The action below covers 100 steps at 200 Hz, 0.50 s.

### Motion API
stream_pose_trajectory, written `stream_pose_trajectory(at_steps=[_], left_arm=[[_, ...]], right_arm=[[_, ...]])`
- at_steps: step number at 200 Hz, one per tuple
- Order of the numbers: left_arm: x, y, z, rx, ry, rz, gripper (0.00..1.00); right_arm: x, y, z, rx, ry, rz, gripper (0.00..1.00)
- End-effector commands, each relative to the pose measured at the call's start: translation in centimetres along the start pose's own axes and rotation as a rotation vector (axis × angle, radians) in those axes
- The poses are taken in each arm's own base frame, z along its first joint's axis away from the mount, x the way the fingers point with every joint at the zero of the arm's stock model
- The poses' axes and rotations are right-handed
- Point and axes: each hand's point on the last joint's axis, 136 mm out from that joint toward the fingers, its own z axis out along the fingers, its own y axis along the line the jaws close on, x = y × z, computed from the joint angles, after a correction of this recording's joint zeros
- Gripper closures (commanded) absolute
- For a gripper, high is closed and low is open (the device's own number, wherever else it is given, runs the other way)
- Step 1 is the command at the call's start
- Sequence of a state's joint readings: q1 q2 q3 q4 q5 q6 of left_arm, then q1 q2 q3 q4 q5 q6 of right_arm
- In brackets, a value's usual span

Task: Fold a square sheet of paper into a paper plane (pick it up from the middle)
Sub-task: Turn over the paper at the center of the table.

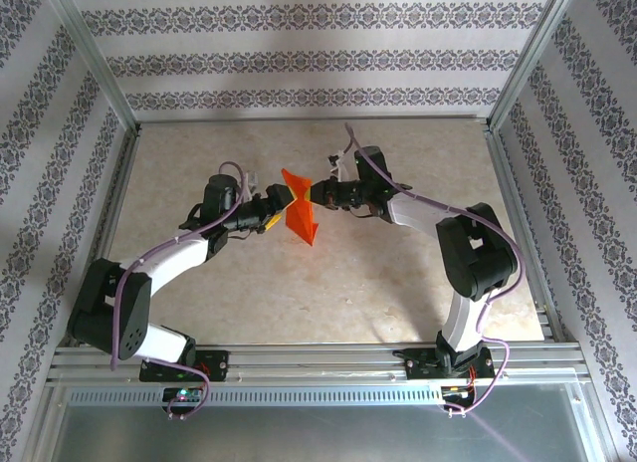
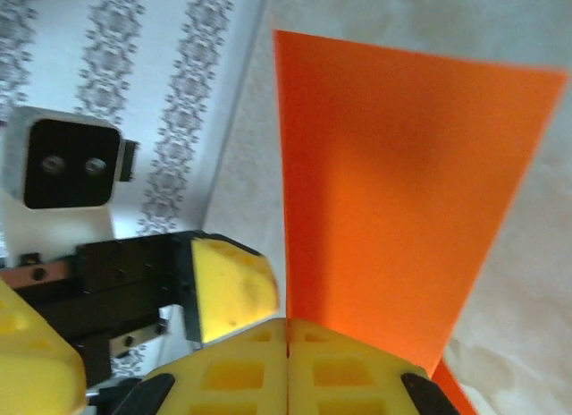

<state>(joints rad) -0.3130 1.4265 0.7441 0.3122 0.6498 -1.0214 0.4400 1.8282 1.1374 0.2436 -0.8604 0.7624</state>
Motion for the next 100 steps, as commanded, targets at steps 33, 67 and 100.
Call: stream_pose_trajectory(at_steps=[33,67,100], left_arm=[[0.1,-4.5,0.7,0.201,0.009,0.07,0.15],[0.1,-5.9,1.2,0.281,0.019,0.083,0.31],[-0.1,-6.3,1.1,0.305,0.016,0.087,0.44]], right_arm=[[-1.7,4.8,-1.4,-0.185,-0.041,0.049,0.93],[-2.1,5.6,-1.6,-0.242,-0.045,0.078,0.93],[-2.1,5.3,-1.8,-0.247,-0.05,0.095,0.93]])
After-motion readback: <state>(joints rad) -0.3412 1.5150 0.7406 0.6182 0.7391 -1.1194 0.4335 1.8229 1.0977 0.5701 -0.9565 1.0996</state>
